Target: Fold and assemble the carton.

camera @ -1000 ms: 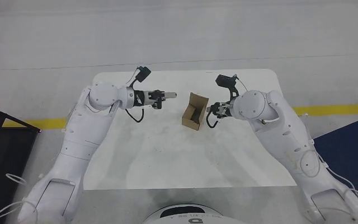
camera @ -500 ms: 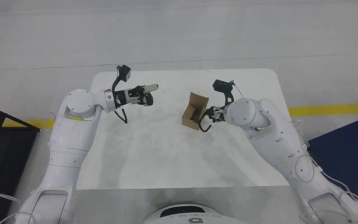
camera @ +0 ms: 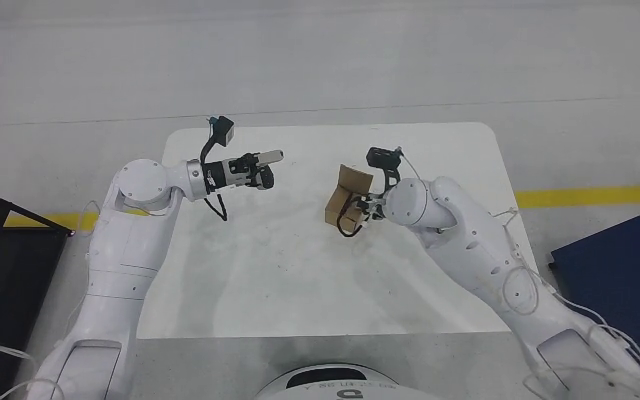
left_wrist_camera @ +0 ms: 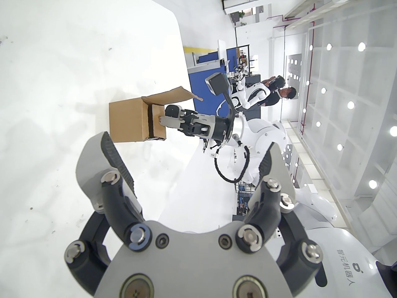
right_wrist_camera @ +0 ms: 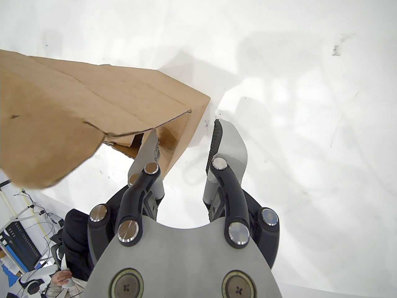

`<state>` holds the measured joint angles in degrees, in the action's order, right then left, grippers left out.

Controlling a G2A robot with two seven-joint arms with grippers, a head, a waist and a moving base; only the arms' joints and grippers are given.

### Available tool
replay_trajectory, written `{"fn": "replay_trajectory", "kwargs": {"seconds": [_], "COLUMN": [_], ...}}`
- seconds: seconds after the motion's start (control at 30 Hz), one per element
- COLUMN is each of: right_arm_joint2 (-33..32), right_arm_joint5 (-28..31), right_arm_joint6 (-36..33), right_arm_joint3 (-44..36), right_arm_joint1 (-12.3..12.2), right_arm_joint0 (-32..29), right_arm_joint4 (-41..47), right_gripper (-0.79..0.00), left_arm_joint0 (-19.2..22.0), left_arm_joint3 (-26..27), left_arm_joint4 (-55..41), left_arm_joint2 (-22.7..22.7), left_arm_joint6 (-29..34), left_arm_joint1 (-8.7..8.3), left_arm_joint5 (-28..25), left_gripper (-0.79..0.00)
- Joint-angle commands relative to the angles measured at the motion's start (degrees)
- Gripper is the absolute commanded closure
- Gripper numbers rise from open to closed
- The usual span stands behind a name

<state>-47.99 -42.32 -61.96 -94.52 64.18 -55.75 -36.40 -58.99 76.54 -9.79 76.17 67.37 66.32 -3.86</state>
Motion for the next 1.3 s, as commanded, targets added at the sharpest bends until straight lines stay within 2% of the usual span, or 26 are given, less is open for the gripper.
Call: {"fn": "replay_trajectory", "kwargs": {"seconds": [0.0, 0.07, 0.1, 0.17, 0.2, 0.6, 0.73, 0.8, 0.9, 1.03, 1.1, 1.2, 1.27], "right_arm_joint2": [0.87, 1.88, 2.41, 3.26, 3.54, 1.61, 1.83, 1.49, 0.00, -4.24, -7.05, -11.40, -14.70], "right_arm_joint5": [-0.22, -0.49, -0.56, -0.84, -1.02, -1.89, 0.94, 1.46, 2.68, 6.06, 8.36, 13.48, 20.28], "right_arm_joint6": [0.22, 0.48, 0.56, 0.83, 1.01, 1.89, -0.94, -1.46, -1.94, -0.49, 0.65, 3.70, 4.84], "right_arm_joint3": [0.93, 1.80, 2.13, 2.56, 2.52, -3.50, -4.21, -4.73, -6.11, -7.75, -9.13, -13.18, -16.14], "right_arm_joint1": [0.23, 0.47, 0.58, 0.78, 0.85, -0.81, -1.31, -1.37, -1.54, -2.25, -2.74, -3.73, -4.53], "right_arm_joint0": [0.65, 1.30, 1.63, 2.25, 2.47, -0.36, -0.29, -0.32, -0.70, -2.85, -4.56, -8.38, -12.28], "right_arm_joint4": [0.22, 0.30, 0.36, 0.53, 0.67, -0.03, -1.18, -0.66, 0.87, 3.55, 5.14, 5.54, 7.40], "right_gripper": [-0.329, -0.299, -0.249, -0.018, 0.000, -0.003, -0.277, -0.699, -0.748, -0.736, -0.696, -0.708, -0.705], "left_arm_joint0": [0.00, 0.00, 0.00, 0.00, 0.00, 0.00, -0.60, -0.95, -1.03, -0.22, 0.68, 2.71, 4.32], "left_arm_joint3": [0.00, 0.00, 0.00, 0.00, 0.00, 0.00, 0.48, 1.22, 1.93, 2.27, 2.23, 1.78, 1.14], "left_arm_joint4": [0.00, 0.00, 0.00, 0.00, 0.00, 0.00, 0.35, 1.79, 6.00, 13.30, 15.97, 19.23, 19.20], "left_arm_joint2": [0.00, 0.00, 0.00, 0.00, 0.00, 0.00, -0.40, -0.91, -2.12, -4.80, -6.25, -8.53, -10.07], "left_arm_joint6": [0.00, 0.00, 0.00, 0.00, 0.00, 0.00, -0.93, -1.28, -1.89, -3.43, -4.03, -5.13, -5.56], "left_arm_joint1": [0.00, 0.00, 0.00, 0.00, 0.00, 0.00, 0.00, -0.13, -0.37, -0.51, -0.45, -0.20, 0.16], "left_arm_joint5": [0.00, 0.00, 0.00, 0.00, 0.00, 0.00, 0.21, 0.51, 0.05, -0.68, -0.66, -0.54, -0.31], "left_gripper": [-0.785, -0.785, -0.785, -0.785, -0.785, -0.785, -0.785, -0.785, -0.785, -0.785, -0.785, -0.785, -0.785]}}
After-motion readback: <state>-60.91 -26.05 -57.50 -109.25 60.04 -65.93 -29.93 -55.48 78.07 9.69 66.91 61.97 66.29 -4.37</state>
